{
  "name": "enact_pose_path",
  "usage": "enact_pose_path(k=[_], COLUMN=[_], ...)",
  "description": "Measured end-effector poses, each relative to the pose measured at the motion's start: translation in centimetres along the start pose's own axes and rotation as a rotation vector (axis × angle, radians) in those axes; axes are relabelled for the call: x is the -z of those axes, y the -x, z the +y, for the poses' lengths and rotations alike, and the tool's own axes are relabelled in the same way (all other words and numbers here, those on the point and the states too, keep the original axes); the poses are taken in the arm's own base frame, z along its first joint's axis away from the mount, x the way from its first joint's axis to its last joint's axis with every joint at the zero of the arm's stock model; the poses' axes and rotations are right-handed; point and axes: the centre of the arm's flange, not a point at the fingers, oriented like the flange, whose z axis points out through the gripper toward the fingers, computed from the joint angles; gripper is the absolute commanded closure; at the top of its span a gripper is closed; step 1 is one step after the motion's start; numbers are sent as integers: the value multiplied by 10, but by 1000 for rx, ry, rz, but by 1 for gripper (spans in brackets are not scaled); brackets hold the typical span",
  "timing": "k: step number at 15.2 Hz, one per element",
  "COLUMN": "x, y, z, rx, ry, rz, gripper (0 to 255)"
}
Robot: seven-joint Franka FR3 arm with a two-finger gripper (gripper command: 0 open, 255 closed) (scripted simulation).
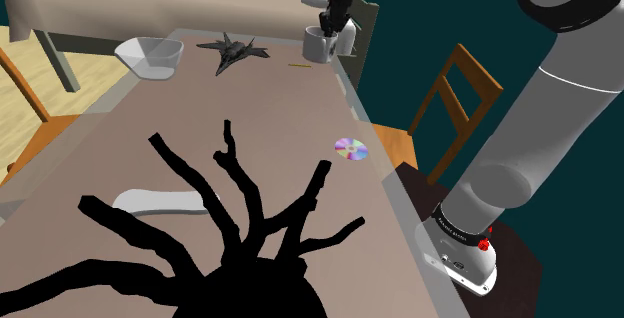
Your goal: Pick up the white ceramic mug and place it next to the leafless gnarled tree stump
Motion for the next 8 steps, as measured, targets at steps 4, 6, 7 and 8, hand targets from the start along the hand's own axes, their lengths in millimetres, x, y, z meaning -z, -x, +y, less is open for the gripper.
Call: enact_pose_path(k=[4,6,7,8], x=[22,34,39,44], y=[-1,-3,-3,-4], z=[-2,-3,-3,-4], rx=[0,0,0,0], ry=[0,0,0,0], rz=[0,0,0,0], gripper=[255,255,255,255])
